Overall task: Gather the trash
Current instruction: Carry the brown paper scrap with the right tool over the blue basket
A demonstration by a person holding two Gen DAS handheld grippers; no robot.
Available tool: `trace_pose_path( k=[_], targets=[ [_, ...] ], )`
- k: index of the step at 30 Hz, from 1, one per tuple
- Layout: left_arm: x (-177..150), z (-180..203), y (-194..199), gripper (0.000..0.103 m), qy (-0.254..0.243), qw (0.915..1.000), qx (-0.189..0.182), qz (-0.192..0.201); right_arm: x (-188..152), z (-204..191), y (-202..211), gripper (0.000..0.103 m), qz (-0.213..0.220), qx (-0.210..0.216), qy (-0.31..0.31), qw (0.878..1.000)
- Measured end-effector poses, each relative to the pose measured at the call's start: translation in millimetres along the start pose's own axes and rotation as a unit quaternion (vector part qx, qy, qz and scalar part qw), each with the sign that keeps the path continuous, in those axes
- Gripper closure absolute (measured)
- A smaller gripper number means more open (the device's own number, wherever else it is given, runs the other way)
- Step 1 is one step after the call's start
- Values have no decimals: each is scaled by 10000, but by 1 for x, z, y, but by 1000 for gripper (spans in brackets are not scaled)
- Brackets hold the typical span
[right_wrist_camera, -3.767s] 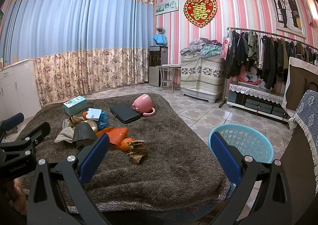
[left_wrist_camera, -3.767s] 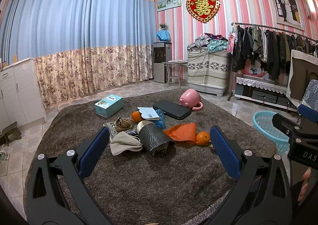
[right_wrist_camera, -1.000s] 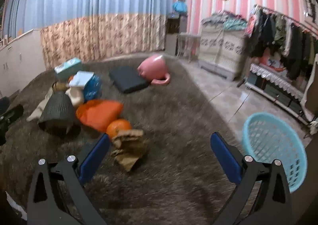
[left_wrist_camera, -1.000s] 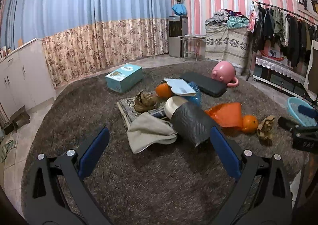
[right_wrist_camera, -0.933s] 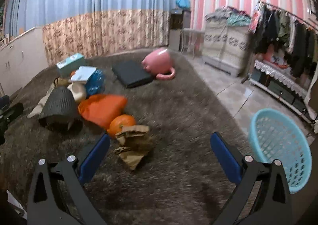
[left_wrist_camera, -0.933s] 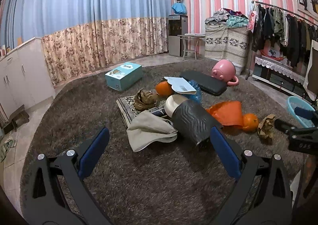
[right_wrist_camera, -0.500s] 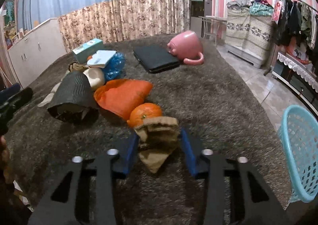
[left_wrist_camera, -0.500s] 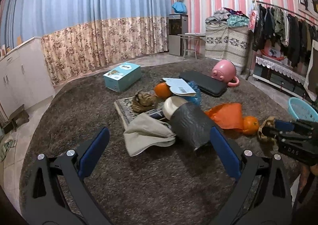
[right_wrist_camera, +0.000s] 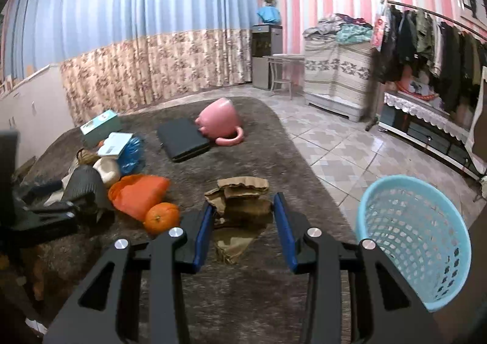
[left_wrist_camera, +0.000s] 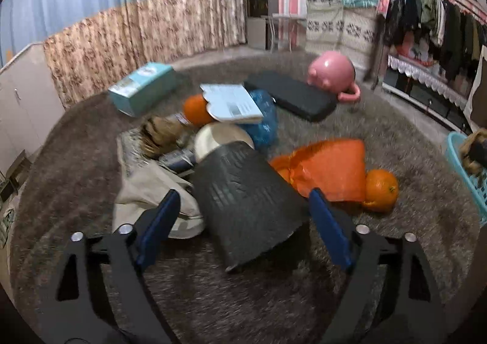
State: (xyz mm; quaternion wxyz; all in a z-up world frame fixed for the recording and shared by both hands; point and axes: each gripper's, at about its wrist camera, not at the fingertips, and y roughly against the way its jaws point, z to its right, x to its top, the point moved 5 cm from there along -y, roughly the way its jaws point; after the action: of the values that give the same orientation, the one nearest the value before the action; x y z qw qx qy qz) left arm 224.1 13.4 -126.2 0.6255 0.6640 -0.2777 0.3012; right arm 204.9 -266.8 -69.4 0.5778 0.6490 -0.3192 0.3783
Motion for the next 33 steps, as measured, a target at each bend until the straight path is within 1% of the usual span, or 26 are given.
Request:
trace_pose_path(
  k=[3,7,10,15,17,19,22,24,26,28,30,33],
  targets=[
    [0,4,-4,23,-38,10000,-36,-15,4,7,6,64,57,-11,-87,9999],
    [2,12,4,24,-241,9996,-100,85,6,11,13,64,142,-67,-100,9998],
    [5,13,14,24,-285,9993,-111,199,6,14,19,64,206,-116,-114,9997],
    [25,15,46,24,-258,9979,-190,566,10,30,29,64,289,-323,-234,9988],
    [39,25,61,24,-317,9960,-280,786,16,41,35,64,372,-454,-283,9979],
    [53,40,70,24,-364,9940,-415,945,26,60,44,64,485,-695,-368,9957],
    [73,66,74,24,-411,9917,-679,1010,37,89,56,64,558,-949,-562,9923],
    [87,90,82,24,-489,9878,-868,1198,44,115,60,64,529,-1262,-607,9887],
    [95,113,87,24,-624,9840,-956,1366,52,143,62,64,456,-1561,-709,9841],
    [98,134,89,24,-758,9809,-1085,1425,54,168,63,64,422,-1725,-882,9801],
    [97,150,90,24,-863,9787,-1193,1428,51,190,65,64,476,-1915,-1025,9750],
    [89,179,86,24,-1120,9740,-1365,1417,31,216,66,64,474,-2072,-1290,9686]
  ],
)
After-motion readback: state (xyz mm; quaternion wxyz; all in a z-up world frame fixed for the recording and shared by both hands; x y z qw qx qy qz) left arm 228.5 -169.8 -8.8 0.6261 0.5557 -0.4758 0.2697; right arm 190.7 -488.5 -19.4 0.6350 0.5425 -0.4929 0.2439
